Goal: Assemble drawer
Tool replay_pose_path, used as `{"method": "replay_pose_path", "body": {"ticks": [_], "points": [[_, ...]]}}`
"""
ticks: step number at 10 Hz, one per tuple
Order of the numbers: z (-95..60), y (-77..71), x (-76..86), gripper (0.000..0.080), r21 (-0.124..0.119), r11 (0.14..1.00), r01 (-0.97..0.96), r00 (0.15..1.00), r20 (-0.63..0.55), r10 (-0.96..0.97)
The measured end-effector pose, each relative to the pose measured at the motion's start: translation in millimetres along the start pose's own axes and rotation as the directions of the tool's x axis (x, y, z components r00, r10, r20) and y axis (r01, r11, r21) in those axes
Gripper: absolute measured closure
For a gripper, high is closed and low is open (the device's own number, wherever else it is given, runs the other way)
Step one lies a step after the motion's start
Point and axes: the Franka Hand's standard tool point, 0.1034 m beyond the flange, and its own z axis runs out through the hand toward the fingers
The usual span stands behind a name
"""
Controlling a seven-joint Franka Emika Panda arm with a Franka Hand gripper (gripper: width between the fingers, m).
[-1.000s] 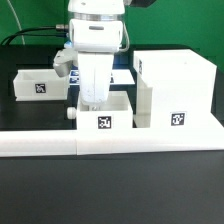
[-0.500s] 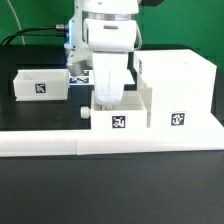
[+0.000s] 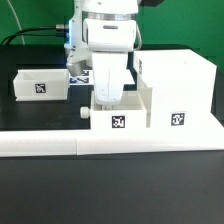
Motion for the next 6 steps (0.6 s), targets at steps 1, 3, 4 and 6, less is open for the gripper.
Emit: {"method": "replay_pose_path", "body": {"ticks": [1, 3, 4, 6], "points": [[0.5, -1.6, 0.3, 0.0757, 0.011, 1.000, -0.004, 1.000, 0.012, 0.004], [1.1, -2.1, -1.7, 0.0757, 0.012, 1.000, -0.009, 1.000, 0.012, 0.009], [1.2, -2.2, -1.9, 0.0757, 0.013, 1.000, -0.010, 1.000, 0.012, 0.009], [1.9, -5.3, -4.1, 0.0757, 0.040, 0.999, -0.012, 1.000, 0.018, 0.012]]}}
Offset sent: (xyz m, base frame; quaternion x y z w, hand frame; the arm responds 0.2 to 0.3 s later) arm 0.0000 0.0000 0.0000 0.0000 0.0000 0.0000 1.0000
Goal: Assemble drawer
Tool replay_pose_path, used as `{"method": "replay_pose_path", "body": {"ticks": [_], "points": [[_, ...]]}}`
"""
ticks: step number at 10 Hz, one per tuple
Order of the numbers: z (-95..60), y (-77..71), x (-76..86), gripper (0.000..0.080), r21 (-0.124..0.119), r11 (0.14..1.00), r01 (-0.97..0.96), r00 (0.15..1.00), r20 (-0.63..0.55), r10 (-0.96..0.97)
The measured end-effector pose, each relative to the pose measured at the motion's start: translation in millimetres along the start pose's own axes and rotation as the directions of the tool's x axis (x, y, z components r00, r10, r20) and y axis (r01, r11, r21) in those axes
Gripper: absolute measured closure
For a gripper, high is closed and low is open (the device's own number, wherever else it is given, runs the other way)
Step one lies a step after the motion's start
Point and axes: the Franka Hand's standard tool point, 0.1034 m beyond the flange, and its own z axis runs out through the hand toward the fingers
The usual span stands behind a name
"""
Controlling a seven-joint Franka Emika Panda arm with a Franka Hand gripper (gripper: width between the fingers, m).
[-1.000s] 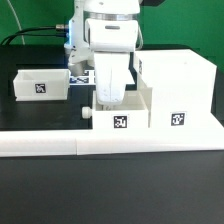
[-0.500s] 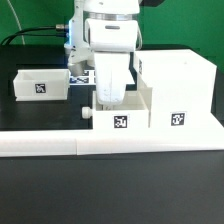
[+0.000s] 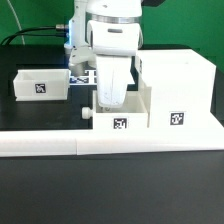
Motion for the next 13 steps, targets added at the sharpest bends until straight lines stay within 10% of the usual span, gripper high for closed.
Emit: {"method": "replay_pose_path", "body": {"ticks": [13], "points": [[-0.5, -1.2, 15.0, 0.0757, 0.001, 0.999, -0.041, 0.999, -0.005, 0.041]]}}
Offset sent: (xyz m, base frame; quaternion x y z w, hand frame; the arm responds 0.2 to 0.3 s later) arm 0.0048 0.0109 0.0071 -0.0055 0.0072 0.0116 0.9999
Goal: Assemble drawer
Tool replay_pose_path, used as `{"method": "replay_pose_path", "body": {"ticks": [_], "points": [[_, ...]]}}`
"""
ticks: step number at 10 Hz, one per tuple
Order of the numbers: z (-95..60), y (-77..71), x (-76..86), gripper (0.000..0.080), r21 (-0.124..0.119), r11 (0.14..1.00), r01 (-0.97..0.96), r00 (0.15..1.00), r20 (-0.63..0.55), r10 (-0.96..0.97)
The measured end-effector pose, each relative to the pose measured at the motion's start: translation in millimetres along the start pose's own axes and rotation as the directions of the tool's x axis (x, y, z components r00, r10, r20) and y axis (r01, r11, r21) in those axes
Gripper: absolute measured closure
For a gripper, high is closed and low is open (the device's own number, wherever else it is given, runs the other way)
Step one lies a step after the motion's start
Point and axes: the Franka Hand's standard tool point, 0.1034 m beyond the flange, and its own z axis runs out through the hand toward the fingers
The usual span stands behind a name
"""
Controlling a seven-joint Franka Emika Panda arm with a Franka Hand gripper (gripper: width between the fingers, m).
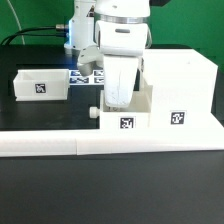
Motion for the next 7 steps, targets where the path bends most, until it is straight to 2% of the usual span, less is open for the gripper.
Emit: {"method": "replay_pose_path", "body": {"ticks": [4, 7], "points": [[0.8, -0.8, -1.6, 0.0757, 0.002, 1.000, -0.001, 1.000, 0.000, 0.001], [0.4, 0.9, -0.3, 0.0757, -0.018, 1.000, 0.023, 1.000, 0.002, -0.023]]}}
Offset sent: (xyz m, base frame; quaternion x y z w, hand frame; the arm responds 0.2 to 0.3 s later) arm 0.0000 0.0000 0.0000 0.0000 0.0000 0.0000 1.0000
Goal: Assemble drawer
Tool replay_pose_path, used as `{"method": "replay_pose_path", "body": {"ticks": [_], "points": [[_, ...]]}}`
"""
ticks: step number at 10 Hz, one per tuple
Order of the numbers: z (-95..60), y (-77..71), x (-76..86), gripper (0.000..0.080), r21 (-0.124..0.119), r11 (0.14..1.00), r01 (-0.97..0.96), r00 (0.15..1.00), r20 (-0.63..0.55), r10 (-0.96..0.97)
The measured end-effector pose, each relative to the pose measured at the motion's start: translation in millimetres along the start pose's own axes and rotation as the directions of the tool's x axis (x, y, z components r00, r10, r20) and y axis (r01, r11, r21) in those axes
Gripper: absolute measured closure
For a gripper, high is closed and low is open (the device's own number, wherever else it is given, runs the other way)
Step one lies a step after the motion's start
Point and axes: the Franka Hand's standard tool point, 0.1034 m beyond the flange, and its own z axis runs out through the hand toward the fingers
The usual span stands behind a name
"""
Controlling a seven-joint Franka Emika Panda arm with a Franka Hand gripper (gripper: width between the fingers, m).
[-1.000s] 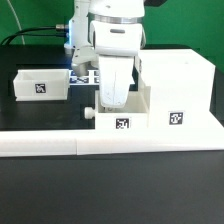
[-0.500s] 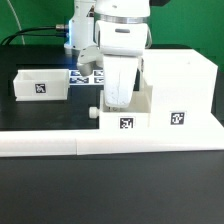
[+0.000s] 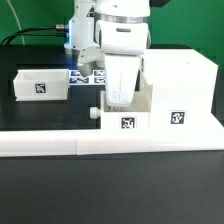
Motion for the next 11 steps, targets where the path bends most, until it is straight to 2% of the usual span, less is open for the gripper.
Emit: {"method": "replay_pose_path", "body": {"ticks": [2, 6, 10, 11], "points": [[-0.4, 1.1, -0.7, 0.0757, -0.005, 1.000, 0.024, 1.000, 0.009, -0.024], [0.8, -0.6, -2.0, 0.0757, 0.000, 1.000, 0.020, 1.000, 0.010, -0.020], [-1.3, 3.1, 0.5, 0.0757, -0.019, 1.000, 0.003, 1.000, 0.015, -0.002], [-0.7, 2.4, -0.8, 0.0757, -0.016, 1.000, 0.001, 1.000, 0.016, 0.000]]}}
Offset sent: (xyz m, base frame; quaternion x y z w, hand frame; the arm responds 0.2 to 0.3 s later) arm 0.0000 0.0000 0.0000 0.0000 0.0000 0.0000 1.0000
